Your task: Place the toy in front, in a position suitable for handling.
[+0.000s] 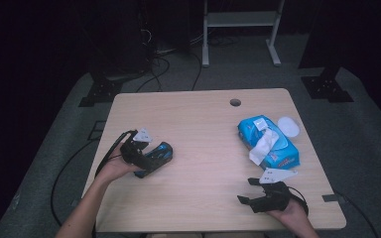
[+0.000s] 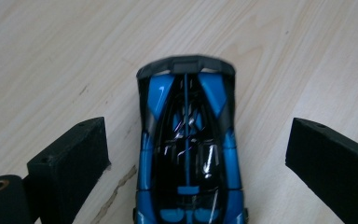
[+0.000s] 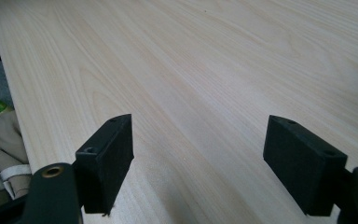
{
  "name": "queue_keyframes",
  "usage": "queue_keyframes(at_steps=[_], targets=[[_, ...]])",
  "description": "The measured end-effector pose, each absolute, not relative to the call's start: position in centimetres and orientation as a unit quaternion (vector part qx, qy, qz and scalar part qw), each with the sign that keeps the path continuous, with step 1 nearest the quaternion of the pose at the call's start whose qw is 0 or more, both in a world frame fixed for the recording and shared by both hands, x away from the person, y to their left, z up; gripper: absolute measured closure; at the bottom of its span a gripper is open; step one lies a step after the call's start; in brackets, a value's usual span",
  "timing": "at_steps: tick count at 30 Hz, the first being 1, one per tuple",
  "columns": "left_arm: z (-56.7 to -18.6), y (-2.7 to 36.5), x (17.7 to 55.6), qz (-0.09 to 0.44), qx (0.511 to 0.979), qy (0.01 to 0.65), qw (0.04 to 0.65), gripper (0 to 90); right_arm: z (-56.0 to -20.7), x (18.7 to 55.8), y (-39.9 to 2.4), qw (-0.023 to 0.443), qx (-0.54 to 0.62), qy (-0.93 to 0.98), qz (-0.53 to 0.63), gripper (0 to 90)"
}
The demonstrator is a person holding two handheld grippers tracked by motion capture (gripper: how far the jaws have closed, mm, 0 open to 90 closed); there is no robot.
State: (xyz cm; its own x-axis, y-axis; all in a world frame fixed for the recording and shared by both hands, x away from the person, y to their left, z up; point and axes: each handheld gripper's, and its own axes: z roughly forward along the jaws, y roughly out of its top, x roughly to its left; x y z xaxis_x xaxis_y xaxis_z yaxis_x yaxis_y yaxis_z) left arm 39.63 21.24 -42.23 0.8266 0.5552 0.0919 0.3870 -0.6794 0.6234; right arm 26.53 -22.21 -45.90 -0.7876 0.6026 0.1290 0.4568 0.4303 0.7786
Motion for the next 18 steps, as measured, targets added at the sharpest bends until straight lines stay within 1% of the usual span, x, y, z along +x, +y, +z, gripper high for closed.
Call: queue_keyframes(at_steps=[4, 18], targets=[[-42.8, 21.4, 40.1, 0.134, 0.910, 0.268, 0.287, 5.3, -45.9, 26.5, -22.2, 0.084, 0.316, 0.842, 0.429, 23.3], [-44.4, 20.7, 40.8, 0.114, 0.919, 0.276, 0.255, 5.4, -46.1, 26.4, -22.0, 0.079, 0.309, 0.847, 0.424, 23.3]])
